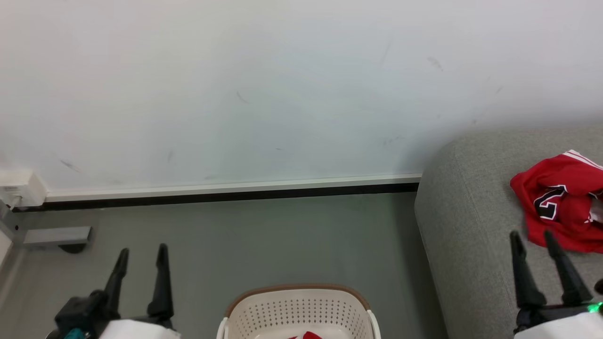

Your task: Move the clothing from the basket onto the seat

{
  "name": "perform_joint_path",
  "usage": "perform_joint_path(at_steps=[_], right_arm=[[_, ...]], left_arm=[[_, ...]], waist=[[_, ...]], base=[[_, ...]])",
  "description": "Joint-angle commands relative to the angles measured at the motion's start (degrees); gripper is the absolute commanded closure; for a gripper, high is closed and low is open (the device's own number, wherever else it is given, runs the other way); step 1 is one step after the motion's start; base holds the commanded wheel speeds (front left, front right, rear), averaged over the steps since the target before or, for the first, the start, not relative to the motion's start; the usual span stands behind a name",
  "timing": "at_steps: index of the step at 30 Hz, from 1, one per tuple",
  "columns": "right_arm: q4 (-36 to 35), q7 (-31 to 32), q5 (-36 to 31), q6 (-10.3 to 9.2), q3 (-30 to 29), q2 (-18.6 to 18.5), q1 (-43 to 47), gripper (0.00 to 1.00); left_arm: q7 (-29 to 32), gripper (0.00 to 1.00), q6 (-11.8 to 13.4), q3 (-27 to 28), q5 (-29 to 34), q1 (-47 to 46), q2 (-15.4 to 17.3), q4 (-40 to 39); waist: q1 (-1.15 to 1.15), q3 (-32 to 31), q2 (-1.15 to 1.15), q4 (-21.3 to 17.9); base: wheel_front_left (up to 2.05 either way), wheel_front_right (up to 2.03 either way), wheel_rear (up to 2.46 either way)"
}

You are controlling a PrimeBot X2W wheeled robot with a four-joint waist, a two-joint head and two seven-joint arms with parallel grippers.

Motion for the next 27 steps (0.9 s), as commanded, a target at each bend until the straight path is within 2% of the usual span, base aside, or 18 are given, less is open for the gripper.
perform_joint_path(at_steps=[1, 5, 10, 27], right_arm=[[-0.52, 0.03, -1.07, 0.04, -1.19, 1.40, 1.47, 0.00], [-0.31, 0.03, -5.16, 0.04, -2.67, 4.40, 4.07, 0.00], [1.19, 0.03, -8.47, 0.04, -2.69, 5.89, 4.91, 0.00], [2.57, 0.02, -10.23, 0.04, -1.00, 5.58, 2.64, 0.00]], left_arm=[[-0.04, 0.00, -0.08, 1.44, 1.39, 1.90, -0.48, -0.68], [-0.04, 0.00, -1.86, 4.27, 3.47, 4.09, -2.22, -0.40], [-0.04, 0.00, -3.62, 6.53, 6.58, 5.05, -4.26, 0.97], [-0.04, 0.00, -8.39, 11.08, 11.68, 3.89, -8.20, 3.16]], waist=[[0.00, 0.08, 0.00, -0.07], [0.00, 0.30, 0.00, -0.09], [0.00, 0.20, 0.00, 0.01], [0.00, -0.26, 0.00, -0.41]], base=[[0.00, 0.00, 0.00], [0.00, 0.00, 0.00], [0.00, 0.00, 0.00], [0.00, 0.00, 0.00]])
